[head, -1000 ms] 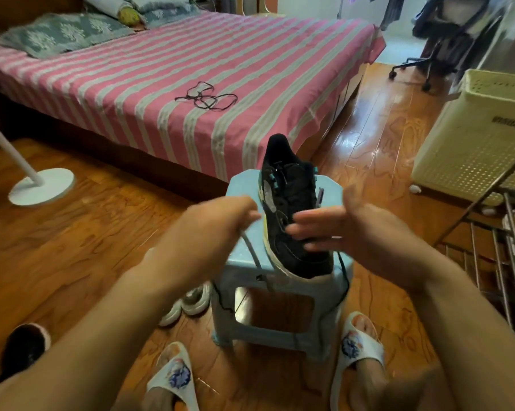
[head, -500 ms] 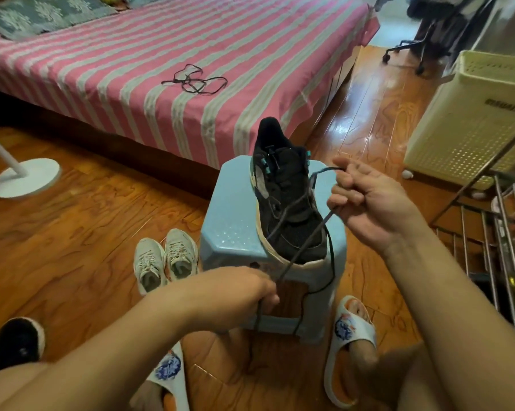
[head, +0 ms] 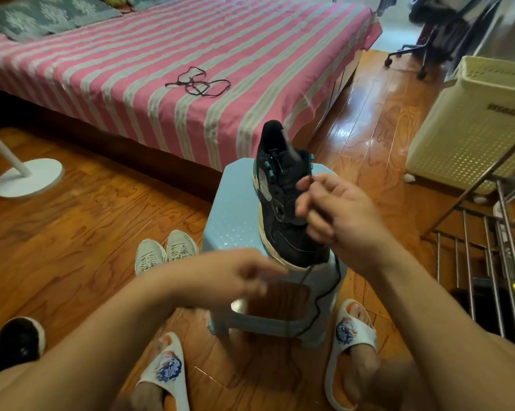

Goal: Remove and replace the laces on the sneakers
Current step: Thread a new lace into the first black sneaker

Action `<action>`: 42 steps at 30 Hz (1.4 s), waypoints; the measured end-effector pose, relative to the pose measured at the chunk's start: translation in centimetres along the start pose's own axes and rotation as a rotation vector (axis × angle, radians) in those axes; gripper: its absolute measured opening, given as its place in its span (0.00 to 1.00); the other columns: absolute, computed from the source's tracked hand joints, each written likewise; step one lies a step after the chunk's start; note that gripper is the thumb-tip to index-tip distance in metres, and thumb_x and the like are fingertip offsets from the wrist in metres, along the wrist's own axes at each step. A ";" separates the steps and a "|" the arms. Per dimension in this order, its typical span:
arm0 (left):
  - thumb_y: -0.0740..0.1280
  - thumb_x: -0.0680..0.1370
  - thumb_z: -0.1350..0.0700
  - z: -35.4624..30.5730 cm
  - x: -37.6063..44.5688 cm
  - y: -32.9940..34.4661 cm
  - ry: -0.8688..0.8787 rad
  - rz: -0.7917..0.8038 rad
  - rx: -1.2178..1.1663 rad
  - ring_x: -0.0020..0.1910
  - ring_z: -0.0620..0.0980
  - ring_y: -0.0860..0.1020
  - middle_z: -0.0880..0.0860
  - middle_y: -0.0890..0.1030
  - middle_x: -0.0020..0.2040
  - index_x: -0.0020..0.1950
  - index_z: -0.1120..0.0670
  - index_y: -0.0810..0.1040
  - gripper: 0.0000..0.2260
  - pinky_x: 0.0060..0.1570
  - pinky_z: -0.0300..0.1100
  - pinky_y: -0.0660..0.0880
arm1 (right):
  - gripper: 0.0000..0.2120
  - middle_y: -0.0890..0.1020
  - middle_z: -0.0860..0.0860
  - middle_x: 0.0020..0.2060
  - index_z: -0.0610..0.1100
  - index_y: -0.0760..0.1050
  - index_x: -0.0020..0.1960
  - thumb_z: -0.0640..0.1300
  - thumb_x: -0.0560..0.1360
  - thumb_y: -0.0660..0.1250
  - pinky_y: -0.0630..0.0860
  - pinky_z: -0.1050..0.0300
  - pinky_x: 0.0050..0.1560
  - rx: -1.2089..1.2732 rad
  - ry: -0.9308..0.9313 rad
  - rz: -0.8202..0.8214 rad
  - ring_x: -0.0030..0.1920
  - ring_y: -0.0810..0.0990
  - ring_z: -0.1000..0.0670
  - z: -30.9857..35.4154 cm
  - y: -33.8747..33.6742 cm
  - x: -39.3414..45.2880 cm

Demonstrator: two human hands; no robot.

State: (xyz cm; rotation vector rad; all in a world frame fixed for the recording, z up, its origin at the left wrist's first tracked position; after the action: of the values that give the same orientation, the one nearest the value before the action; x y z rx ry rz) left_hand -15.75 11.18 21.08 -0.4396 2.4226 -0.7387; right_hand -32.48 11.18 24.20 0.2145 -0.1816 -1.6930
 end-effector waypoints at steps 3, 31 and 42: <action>0.58 0.86 0.49 -1.0 -0.1 -2.2 0.009 -0.329 -0.849 0.59 0.47 0.82 0.50 0.85 0.59 0.68 0.48 0.79 0.15 0.57 0.38 0.79 | 0.10 0.82 0.46 0.32 0.45 0.76 0.45 0.44 0.83 0.61 0.68 0.64 0.28 -0.626 -0.108 -0.007 0.25 0.74 0.56 -1.2 2.7 -2.2; 0.63 0.84 0.57 0.5 5.4 -0.4 -0.258 -0.680 -0.801 0.22 0.53 0.77 0.55 0.78 0.30 0.49 0.56 0.77 0.06 0.29 0.47 0.77 | 0.08 0.69 0.59 0.40 0.51 0.85 0.54 0.43 0.75 0.73 0.62 0.60 0.48 -1.228 -0.347 -0.200 0.51 0.69 0.51 -0.8 -1.8 3.0; 0.66 0.83 0.51 1.0 6.2 -0.3 -0.287 -0.792 -0.742 0.32 0.54 0.78 0.57 0.79 0.37 0.47 0.58 0.77 0.11 0.28 0.43 0.77 | 0.09 0.69 0.59 0.40 0.51 0.85 0.54 0.43 0.75 0.74 0.65 0.59 0.48 -1.186 -0.363 -0.227 0.50 0.70 0.50 -1.1 -1.7 2.7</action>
State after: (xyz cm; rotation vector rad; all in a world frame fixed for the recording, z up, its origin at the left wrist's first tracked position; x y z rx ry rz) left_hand -19.99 7.79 17.96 -1.7197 2.1316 0.0034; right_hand -34.18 8.72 22.62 -0.9834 0.6032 -1.7812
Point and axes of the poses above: each hand's wrist, its own x-axis towards the middle knuckle, its own y-axis out of the palm, z = x × y, the point moved 7 cm from there along x, towards the middle knuckle
